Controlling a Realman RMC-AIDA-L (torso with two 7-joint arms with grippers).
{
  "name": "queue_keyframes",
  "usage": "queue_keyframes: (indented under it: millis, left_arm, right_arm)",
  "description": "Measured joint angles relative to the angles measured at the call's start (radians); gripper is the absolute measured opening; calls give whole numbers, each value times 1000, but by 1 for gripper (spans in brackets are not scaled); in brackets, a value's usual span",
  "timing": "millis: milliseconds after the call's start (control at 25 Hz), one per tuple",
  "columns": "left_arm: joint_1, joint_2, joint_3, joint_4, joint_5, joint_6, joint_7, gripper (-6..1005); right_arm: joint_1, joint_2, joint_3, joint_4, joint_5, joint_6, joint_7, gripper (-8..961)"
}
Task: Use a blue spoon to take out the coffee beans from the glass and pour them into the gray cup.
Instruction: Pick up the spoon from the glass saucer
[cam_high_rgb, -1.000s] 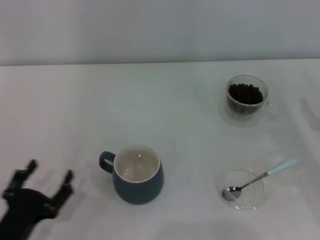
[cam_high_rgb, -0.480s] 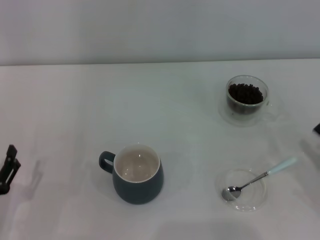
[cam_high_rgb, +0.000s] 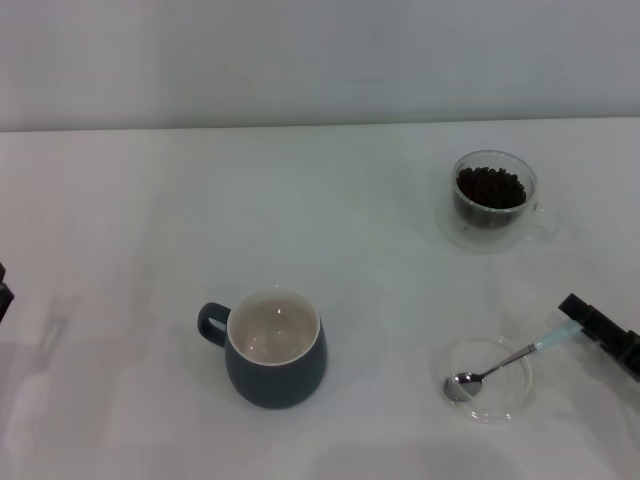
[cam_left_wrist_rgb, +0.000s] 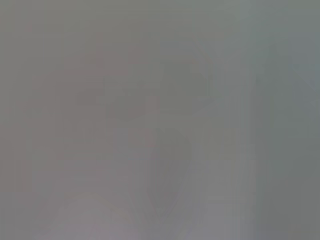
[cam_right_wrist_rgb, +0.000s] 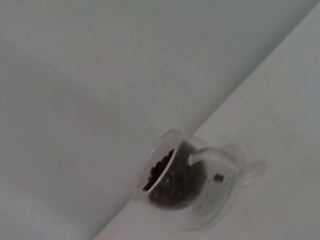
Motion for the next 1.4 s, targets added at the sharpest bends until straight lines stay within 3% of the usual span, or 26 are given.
queue_keyframes:
  millis: [440, 680, 1080, 1400]
  left_arm:
    - [8, 1, 0, -5, -23, -13, -51, 861]
    - [9, 1, 0, -5, -24, -13, -51, 861]
    - [9, -1, 0, -5, -24, -13, -51, 862]
    - [14, -1, 0, -5, -24, -13, -51, 862]
  right_arm:
    - [5, 5, -19, -9, -5, -13, 23, 771]
    - [5, 5, -39, -9, -5, -24, 42, 569]
    - [4, 6, -53, -10, -5, -70, 44, 152]
    - [4, 7, -41, -19, 15, -116, 51, 150]
